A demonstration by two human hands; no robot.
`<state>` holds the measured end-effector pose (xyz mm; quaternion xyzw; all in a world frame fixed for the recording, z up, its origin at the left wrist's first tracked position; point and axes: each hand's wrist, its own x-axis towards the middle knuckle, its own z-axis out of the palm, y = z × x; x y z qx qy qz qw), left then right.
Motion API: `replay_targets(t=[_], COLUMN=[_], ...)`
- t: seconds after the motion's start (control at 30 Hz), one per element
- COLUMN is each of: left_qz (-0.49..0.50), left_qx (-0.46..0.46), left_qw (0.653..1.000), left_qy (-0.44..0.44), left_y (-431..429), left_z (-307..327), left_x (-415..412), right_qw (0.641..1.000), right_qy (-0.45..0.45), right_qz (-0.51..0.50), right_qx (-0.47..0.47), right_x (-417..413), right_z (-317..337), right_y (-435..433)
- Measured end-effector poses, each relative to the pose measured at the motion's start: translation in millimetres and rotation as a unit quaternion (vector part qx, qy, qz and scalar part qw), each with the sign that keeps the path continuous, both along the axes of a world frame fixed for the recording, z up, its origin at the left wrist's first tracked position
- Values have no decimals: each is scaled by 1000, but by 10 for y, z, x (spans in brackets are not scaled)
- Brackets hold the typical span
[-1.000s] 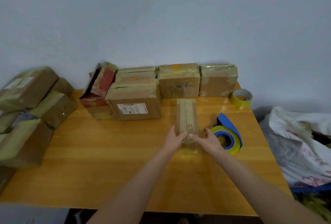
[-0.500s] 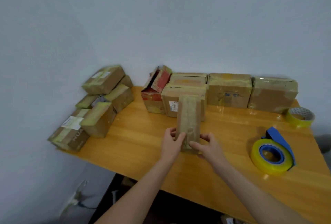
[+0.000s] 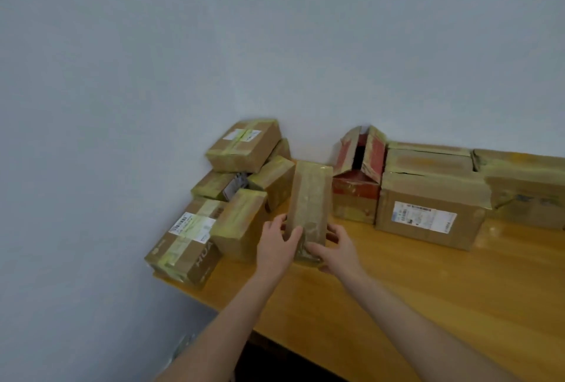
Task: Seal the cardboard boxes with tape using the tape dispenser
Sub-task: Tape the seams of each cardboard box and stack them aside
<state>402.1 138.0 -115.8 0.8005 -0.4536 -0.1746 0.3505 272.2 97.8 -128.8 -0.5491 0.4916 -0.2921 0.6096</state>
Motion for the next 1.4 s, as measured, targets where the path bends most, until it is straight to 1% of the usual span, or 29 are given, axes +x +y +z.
replay_targets(t=[0.13, 0.27, 0.33, 0.47, 0.57, 0.73, 0.87, 1.03, 1.1, 1.2, 1.3, 1.4], left_qz=[-38, -67, -65, -47, -56, -71, -84, -95, -101, -108, -154, -193], left_qx=[82, 138, 138, 115, 118, 117, 124, 143, 145, 118, 92, 87], left_qw=[992, 971, 967, 975, 976, 978, 977, 976, 973, 968, 959, 949], left_qy=[-85, -183, -206, -182, -175, -159, -149, -135, -150, -192, -218, -235], left_y=[-52, -95, -160, -334, -418, -485, -509, -529, -506, -508, -600, -756], left_z=[-170, -192, -166, -106, -101, -124, -168, -208, -218, -194, -138, -94], left_x=[756, 1264, 1442, 1696, 1725, 1730, 1744, 1702, 1654, 1658, 1642, 1423], right_qw=[996, 993, 993, 994, 991, 976, 973, 970, 969, 966, 959, 945], right_qy=[2, 13, 31, 67, 98, 206, 228, 237, 237, 250, 281, 323], right_qz=[-43, -63, -52, -16, -4, 42, 24, 46, 58, 66, 29, -17], right_qx=[75, 99, 97, 90, 96, 49, 37, 39, 27, 16, -7, -44], right_x=[811, 1341, 1478, 1642, 1728, 1869, 1858, 1805, 1809, 1778, 1634, 1317], right_z=[-265, -412, -465, -500, -500, -477, -433, -447, -453, -448, -362, -216], right_y=[15, 58, 31, -91, -146, -162, -240, -280, -238, -232, -345, -479])
